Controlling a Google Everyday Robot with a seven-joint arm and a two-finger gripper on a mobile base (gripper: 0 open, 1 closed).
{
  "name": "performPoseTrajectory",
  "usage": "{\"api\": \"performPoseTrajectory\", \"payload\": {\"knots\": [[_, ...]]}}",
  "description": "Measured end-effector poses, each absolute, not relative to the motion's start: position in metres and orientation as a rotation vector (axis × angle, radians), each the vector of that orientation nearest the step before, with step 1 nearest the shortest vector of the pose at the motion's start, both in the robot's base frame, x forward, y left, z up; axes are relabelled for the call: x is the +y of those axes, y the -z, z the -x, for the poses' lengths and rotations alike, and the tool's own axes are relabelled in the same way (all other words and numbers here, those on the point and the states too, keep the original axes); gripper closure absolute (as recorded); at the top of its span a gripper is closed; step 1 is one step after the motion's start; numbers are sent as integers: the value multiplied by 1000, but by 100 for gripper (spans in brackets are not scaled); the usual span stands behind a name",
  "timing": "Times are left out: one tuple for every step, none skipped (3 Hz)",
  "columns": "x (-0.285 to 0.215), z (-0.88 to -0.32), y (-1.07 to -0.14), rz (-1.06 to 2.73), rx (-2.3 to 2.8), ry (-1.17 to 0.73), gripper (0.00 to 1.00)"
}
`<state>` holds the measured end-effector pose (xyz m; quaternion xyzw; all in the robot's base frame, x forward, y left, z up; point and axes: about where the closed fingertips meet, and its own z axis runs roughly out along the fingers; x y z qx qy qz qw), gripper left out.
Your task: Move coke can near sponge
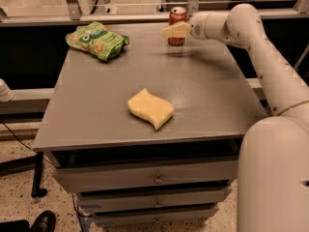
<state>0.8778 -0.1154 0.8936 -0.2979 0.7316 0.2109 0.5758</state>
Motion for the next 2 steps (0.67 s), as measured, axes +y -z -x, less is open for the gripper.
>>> {"api": "performPoseTrajectory", "payload": {"knots": [[-101,-893,-893,713,1679,-513,18],[-104,-899,-892,719,1673,-493,41]]}}
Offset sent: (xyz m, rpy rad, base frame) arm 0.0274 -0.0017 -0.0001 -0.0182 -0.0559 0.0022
